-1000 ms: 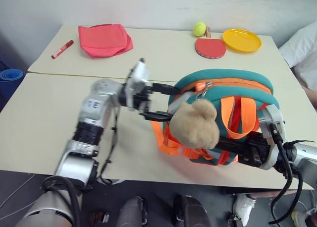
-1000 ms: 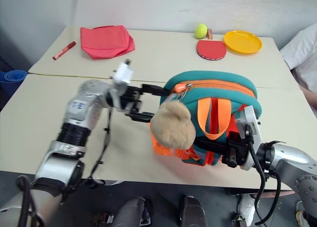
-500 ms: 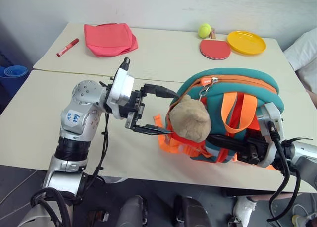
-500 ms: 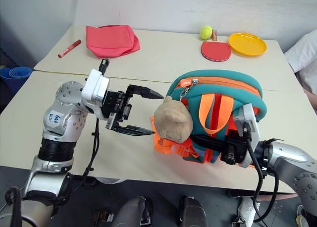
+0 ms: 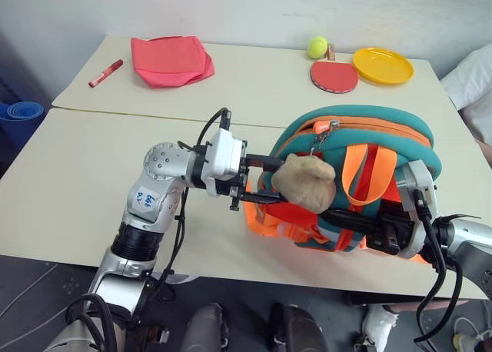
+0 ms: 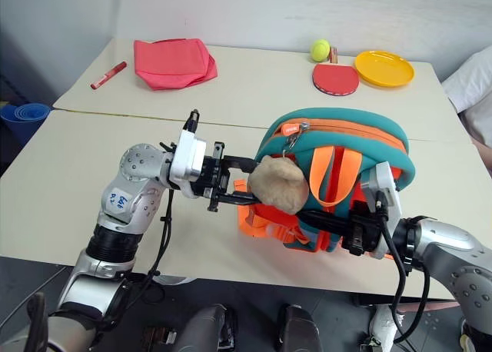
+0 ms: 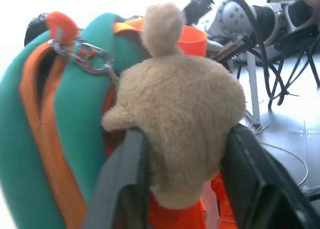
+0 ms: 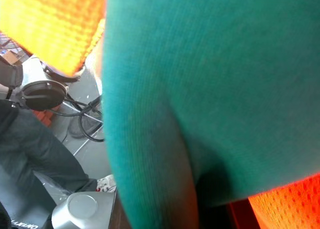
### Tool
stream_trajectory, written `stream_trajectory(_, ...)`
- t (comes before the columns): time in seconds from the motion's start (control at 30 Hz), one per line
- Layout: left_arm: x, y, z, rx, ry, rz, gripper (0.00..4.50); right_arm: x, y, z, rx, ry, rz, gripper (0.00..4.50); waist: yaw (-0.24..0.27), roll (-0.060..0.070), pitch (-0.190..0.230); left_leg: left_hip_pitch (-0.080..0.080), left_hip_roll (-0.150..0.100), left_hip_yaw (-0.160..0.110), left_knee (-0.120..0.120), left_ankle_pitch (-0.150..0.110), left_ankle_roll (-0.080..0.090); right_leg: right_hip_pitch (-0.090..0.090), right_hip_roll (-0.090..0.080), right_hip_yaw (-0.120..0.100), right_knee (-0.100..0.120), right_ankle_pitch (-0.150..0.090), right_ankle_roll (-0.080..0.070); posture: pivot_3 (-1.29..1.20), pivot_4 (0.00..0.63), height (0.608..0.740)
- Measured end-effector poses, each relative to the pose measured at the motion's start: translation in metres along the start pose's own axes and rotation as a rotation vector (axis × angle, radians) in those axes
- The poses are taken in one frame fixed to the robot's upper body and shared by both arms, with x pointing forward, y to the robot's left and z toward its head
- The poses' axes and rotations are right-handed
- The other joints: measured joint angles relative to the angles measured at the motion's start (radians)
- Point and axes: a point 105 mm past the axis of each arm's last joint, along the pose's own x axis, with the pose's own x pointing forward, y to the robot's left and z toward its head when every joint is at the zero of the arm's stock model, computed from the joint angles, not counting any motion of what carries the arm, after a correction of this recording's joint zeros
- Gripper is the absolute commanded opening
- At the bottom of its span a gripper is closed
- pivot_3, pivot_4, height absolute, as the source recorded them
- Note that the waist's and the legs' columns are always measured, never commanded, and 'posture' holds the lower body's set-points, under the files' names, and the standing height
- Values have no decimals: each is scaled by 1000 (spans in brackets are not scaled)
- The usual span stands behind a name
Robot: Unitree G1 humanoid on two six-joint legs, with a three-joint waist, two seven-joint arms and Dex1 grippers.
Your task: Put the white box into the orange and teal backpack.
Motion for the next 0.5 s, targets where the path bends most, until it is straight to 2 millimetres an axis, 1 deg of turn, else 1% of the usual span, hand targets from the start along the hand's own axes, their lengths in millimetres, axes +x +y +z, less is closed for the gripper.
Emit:
stream_trajectory(0.07,-22,8,4,-45,38,45,674,-3,0,-5,21,7,-16,0,0,0,0,0,0,0,0,0,-1,0,0,-1,1,0,0,0,150,740)
stream_trajectory(0.1,-34,12,6,-61,64,67,569,-6,-1,-8,33,10,-27,0,1,0,0,0,0,0,0,0,-1,0,1,-1,2,0,-1,0,150,740)
stream_trajectory(0.13,-44,16,8,-78,81,91,569,-8,-1,-9,39,11,-36,0,2,0,0,0,0,0,0,0,-1,0,1,-1,2,0,-1,0,150,740)
stream_trajectory(0.2,-66,21,6,-170,136,130,569,-13,-2,-12,48,11,-59,0,2,0,0,0,0,0,0,0,0,0,2,-1,1,0,0,0,150,740)
stream_trajectory(0.23,-73,23,3,-209,155,146,569,-15,-2,-14,54,12,-69,0,4,0,0,0,-1,0,0,0,0,0,2,-1,2,0,0,0,150,740)
stream_trajectory(0.27,-86,25,-5,-266,183,177,569,-18,-2,-14,55,-5,-84,0,7,0,0,0,-1,0,0,0,0,0,2,-1,1,0,0,0,150,740)
stream_trajectory(0.33,-97,26,-19,-326,208,203,569,-20,-3,-17,64,-24,-103,0,6,0,0,0,-2,0,0,0,1,0,2,-1,1,0,0,0,150,740)
stream_trajectory(0.37,-99,26,-23,-340,215,208,569,-20,-3,-18,66,-31,-107,0,6,0,0,0,-2,0,0,0,1,0,2,-1,1,0,0,0,150,740)
stream_trajectory(0.4,-101,25,-31,-348,237,209,569,-21,-3,-20,72,-39,-115,0,5,0,0,0,-2,0,0,0,0,0,1,-1,1,0,0,0,150,740)
stream_trajectory(0.47,-101,21,-51,-364,268,211,569,-23,-4,-23,82,-62,-133,0,5,0,0,0,-1,0,0,-1,0,0,1,-1,1,0,0,0,150,740)
stream_trajectory(0.5,-98,19,-62,-381,259,218,569,-24,-5,-25,88,-73,-140,0,5,0,0,0,-1,1,0,-1,0,0,1,-1,2,0,0,0,150,740)
